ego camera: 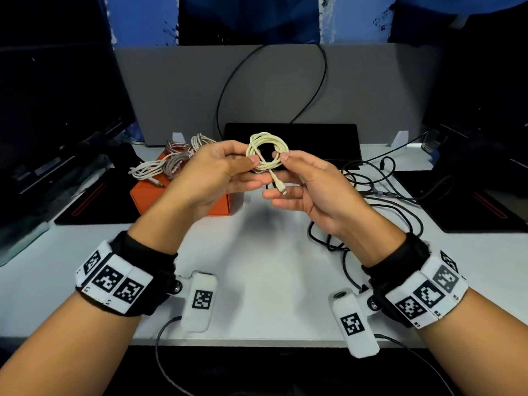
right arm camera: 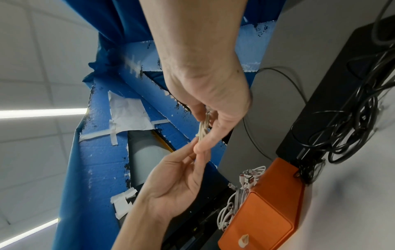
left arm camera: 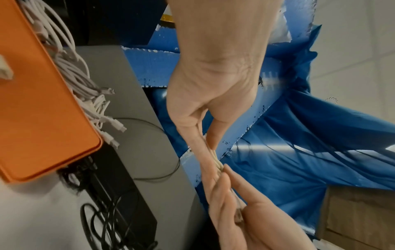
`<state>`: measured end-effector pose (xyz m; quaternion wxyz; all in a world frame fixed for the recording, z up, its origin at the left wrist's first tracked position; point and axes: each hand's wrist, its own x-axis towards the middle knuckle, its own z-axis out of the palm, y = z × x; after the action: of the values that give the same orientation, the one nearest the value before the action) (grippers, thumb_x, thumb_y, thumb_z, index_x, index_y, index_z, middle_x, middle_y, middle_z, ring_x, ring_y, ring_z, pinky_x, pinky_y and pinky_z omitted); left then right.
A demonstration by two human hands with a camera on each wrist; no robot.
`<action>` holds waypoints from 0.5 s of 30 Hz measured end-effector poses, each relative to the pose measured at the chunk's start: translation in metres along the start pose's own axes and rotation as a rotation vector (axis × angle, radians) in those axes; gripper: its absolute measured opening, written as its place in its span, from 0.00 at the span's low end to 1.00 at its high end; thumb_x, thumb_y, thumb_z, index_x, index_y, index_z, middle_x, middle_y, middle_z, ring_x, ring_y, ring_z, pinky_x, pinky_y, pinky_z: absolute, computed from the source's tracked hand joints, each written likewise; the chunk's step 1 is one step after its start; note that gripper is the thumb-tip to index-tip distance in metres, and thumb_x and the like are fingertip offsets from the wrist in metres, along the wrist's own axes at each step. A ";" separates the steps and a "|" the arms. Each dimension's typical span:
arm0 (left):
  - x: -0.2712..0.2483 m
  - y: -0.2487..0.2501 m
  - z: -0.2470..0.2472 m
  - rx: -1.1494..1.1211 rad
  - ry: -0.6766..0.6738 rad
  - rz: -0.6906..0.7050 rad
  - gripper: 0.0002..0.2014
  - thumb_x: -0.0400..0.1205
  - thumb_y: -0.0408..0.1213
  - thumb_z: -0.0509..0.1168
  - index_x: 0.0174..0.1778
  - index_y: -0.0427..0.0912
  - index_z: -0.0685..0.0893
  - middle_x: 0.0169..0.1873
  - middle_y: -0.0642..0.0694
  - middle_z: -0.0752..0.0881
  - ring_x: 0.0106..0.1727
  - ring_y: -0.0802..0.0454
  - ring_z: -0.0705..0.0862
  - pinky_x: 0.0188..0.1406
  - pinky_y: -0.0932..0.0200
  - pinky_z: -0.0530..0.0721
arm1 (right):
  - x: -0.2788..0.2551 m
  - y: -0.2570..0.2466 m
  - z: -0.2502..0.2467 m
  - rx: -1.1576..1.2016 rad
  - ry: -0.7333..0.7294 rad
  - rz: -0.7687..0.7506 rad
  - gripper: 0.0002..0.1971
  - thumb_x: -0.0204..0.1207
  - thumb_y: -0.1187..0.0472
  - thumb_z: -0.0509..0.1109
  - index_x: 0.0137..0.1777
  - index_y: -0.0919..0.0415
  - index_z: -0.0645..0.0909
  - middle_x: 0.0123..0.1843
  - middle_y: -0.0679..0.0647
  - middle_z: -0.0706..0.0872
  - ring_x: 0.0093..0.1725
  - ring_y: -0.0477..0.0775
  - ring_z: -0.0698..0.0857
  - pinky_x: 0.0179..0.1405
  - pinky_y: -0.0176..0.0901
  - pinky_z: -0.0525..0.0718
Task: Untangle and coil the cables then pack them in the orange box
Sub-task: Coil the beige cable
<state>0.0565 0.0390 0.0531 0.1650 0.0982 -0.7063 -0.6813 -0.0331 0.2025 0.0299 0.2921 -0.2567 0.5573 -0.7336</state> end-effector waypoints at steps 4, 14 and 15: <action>0.002 0.004 -0.013 0.275 0.007 0.016 0.10 0.87 0.39 0.69 0.59 0.36 0.86 0.46 0.39 0.93 0.35 0.47 0.92 0.37 0.55 0.91 | 0.000 0.004 0.000 -0.127 -0.012 -0.033 0.09 0.89 0.57 0.68 0.59 0.59 0.87 0.49 0.60 0.95 0.36 0.56 0.93 0.37 0.41 0.91; 0.005 0.021 -0.055 0.531 -0.030 0.084 0.11 0.89 0.36 0.66 0.65 0.42 0.86 0.45 0.37 0.93 0.42 0.40 0.92 0.35 0.53 0.93 | 0.034 0.008 0.031 -0.423 -0.167 -0.065 0.11 0.90 0.59 0.66 0.59 0.66 0.86 0.47 0.58 0.94 0.34 0.55 0.92 0.29 0.38 0.86; 0.009 0.020 -0.062 0.582 -0.013 0.083 0.10 0.89 0.37 0.66 0.65 0.44 0.86 0.46 0.40 0.93 0.45 0.40 0.93 0.38 0.49 0.94 | 0.044 0.009 0.035 -0.440 -0.171 -0.064 0.10 0.90 0.60 0.67 0.58 0.67 0.86 0.46 0.60 0.93 0.33 0.56 0.92 0.27 0.38 0.86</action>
<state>0.0728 -0.0205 0.0754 0.1529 0.1079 -0.8767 -0.4432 -0.0375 0.1457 0.0323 0.2517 -0.3930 0.6686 -0.5790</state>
